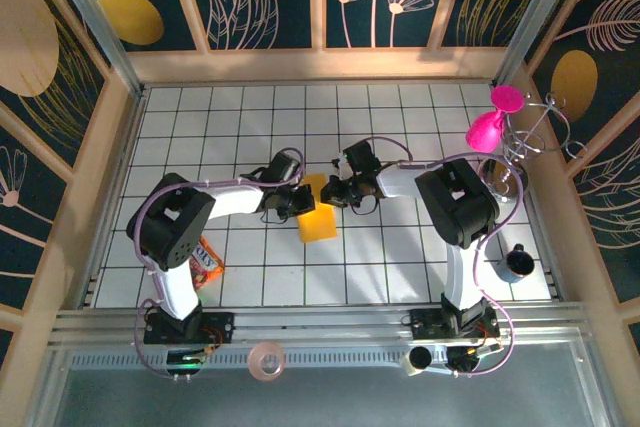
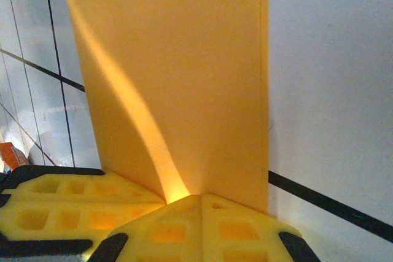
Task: Fold a paper plane with a square sheet of paper (pick it up from the middle)
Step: First fold in half a square sheet of paper at the center of the table.
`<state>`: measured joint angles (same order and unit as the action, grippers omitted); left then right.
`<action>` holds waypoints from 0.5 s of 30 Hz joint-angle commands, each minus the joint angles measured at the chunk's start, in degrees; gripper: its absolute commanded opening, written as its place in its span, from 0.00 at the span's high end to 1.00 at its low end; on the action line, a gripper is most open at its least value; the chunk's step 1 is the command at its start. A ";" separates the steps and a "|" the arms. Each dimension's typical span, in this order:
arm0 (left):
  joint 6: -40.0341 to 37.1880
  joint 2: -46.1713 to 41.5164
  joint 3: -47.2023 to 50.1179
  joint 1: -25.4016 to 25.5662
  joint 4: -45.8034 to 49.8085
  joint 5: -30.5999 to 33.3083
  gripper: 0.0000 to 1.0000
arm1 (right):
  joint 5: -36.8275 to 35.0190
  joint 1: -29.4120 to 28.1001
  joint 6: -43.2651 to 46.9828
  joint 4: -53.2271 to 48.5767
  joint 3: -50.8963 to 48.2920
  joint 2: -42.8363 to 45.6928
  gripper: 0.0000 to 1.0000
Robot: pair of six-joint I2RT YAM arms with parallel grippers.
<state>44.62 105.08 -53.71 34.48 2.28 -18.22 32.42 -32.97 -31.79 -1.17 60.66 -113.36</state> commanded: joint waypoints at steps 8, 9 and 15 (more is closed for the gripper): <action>-6.88 -4.81 7.43 -5.22 6.98 2.05 0.95 | -13.79 -0.44 3.05 -14.28 -5.18 -8.48 1.00; -7.06 -5.45 7.48 -5.70 7.18 2.21 0.95 | -13.87 -0.45 3.05 -14.34 -5.20 -8.37 1.00; -6.45 -11.53 5.94 -6.14 3.34 -1.55 0.95 | -13.71 -0.50 2.46 -14.02 -4.94 -7.96 1.00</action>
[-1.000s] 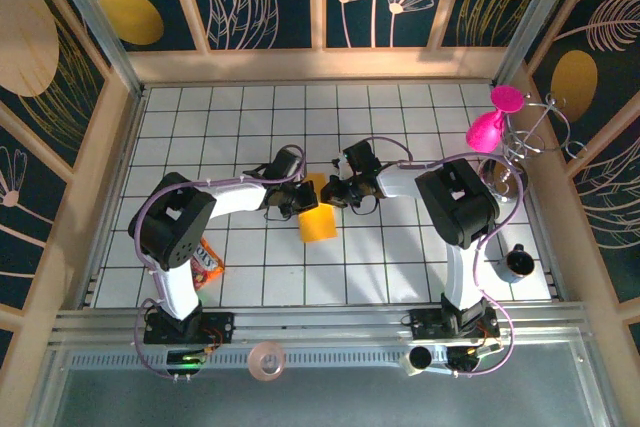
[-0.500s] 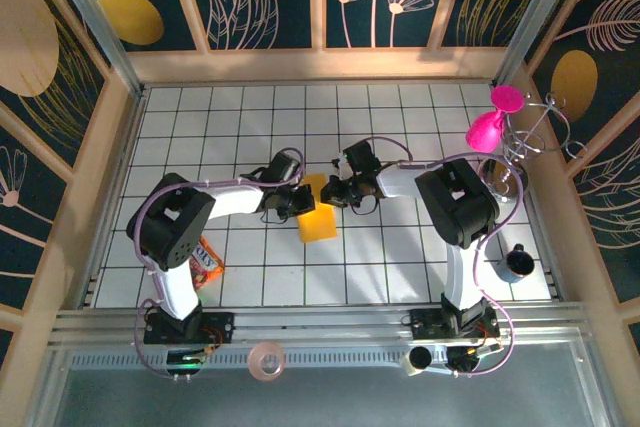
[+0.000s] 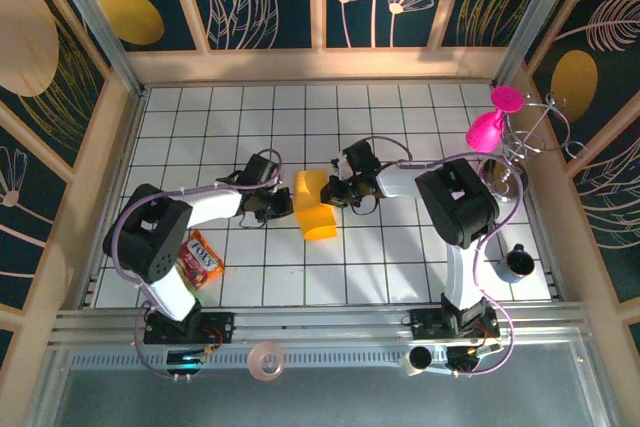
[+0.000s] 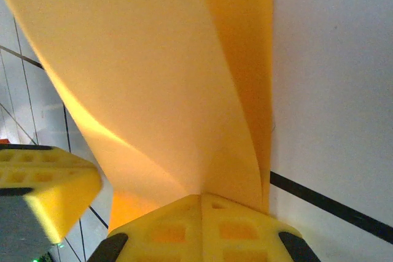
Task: Fold a paper plane with a square sheet of paper (pick it up from the middle)
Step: First fold in half a square sheet of paper at the center of the table.
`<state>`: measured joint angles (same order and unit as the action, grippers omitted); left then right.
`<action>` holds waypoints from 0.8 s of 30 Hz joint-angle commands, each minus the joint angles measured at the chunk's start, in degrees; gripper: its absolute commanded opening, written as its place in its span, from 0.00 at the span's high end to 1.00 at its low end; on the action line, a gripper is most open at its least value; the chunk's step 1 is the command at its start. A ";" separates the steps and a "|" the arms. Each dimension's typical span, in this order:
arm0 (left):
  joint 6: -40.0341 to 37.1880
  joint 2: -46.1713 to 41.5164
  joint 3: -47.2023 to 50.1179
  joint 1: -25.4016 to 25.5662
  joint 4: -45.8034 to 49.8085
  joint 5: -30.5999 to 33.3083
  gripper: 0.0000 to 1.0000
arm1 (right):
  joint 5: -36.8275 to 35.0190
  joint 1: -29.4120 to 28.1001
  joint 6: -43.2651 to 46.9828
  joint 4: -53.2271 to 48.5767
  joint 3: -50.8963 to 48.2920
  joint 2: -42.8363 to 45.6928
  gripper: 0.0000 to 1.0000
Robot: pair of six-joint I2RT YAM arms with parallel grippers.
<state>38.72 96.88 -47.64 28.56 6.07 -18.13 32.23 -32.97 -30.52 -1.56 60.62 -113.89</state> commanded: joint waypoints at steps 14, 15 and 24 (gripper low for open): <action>9.79 6.05 -0.78 0.27 -19.06 -15.48 0.94 | -13.43 -0.50 0.51 -13.39 -4.61 -7.67 1.00; 9.55 6.67 -1.12 0.26 -18.06 -15.15 0.94 | -13.51 -0.51 0.45 -13.42 -4.61 -7.67 1.00; 2.16 10.62 -4.78 -0.29 -5.15 -7.18 0.94 | -14.46 -0.36 0.51 -13.82 -4.91 -8.29 1.00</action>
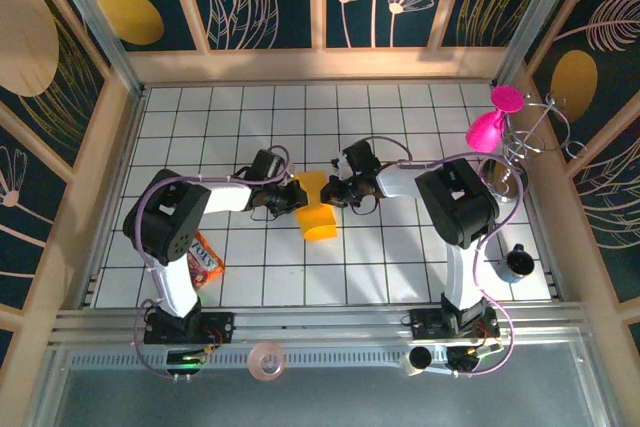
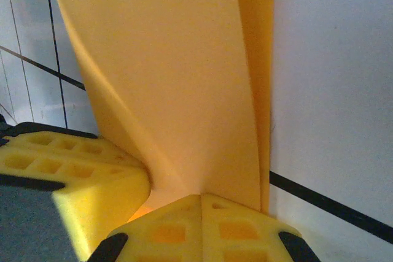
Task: Fold a paper plane with a square sheet of paper (pick it up from the middle)
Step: First fold in half a square sheet of paper at the center of the table.
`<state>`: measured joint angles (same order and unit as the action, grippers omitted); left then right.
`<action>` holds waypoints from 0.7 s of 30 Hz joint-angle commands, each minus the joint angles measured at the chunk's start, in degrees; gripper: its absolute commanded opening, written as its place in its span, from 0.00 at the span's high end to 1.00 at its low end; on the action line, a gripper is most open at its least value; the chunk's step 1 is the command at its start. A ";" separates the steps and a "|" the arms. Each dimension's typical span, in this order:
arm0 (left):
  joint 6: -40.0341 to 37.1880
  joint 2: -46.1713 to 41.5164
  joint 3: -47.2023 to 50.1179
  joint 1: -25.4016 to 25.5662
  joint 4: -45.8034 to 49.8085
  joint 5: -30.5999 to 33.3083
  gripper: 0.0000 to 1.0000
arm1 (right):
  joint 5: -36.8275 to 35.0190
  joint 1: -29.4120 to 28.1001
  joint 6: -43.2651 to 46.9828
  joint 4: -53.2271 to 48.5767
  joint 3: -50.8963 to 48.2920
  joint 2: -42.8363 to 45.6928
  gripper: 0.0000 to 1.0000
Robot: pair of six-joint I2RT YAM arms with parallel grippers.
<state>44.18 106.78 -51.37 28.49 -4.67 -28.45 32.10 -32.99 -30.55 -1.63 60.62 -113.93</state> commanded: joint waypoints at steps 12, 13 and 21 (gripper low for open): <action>-4.47 -0.90 5.15 -6.42 4.44 3.89 0.94 | -14.96 -0.01 1.08 -13.37 -5.99 -8.44 1.00; -4.90 -2.16 5.27 -6.91 5.43 4.70 0.94 | -14.96 0.03 1.10 -13.22 -6.07 -8.33 1.00; -2.58 -8.27 4.04 -5.65 2.27 2.20 0.96 | -14.61 0.00 1.28 -12.76 -5.62 -8.38 1.00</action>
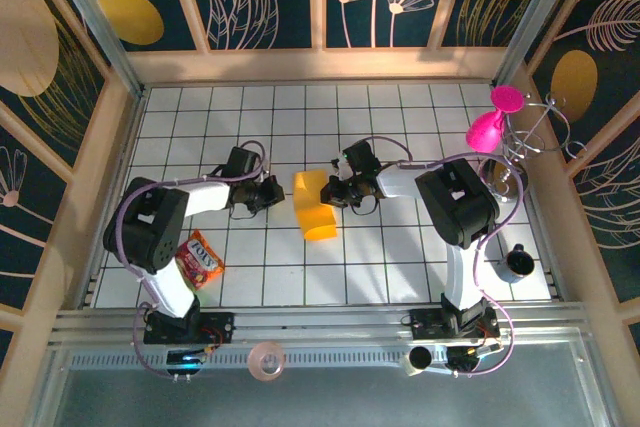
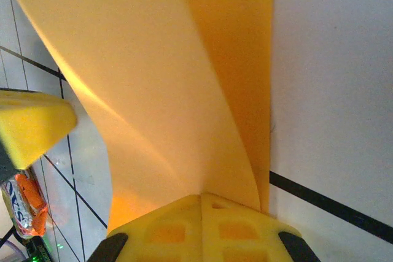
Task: Fold a paper plane with a square sheet of paper (pick it up from the middle)
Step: First fold in half a square sheet of paper at the center of the table.
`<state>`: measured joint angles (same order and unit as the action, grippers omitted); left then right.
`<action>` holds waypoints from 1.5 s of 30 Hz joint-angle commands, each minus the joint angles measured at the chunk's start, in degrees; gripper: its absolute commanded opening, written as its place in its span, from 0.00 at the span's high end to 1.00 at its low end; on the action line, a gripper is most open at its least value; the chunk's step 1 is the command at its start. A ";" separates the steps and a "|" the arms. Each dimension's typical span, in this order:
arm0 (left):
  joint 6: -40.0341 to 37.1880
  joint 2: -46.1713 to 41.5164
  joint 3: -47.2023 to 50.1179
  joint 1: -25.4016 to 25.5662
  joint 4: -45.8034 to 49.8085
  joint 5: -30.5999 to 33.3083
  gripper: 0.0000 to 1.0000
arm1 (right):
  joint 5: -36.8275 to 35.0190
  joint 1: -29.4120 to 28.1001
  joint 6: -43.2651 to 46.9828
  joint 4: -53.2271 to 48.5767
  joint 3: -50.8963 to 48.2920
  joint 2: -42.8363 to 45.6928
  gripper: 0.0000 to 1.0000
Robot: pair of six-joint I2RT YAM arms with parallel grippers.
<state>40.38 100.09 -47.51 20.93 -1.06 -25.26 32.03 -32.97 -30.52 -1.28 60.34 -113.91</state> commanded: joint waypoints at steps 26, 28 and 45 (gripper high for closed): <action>0.05 5.46 -2.23 -1.11 0.95 6.04 0.95 | -16.39 0.28 1.26 -13.22 -7.02 -8.70 1.00; -1.41 4.18 -3.70 -1.24 2.95 6.70 0.96 | -16.46 0.28 1.31 -13.22 -6.96 -8.76 1.00; 1.99 6.95 -11.43 7.28 -4.48 -2.50 0.94 | -16.04 0.05 0.82 -12.96 -7.01 -8.97 1.00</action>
<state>41.47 104.95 -56.82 27.40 -5.39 -24.97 32.01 -32.97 -30.55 0.10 59.57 -113.80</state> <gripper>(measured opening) 0.059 0.051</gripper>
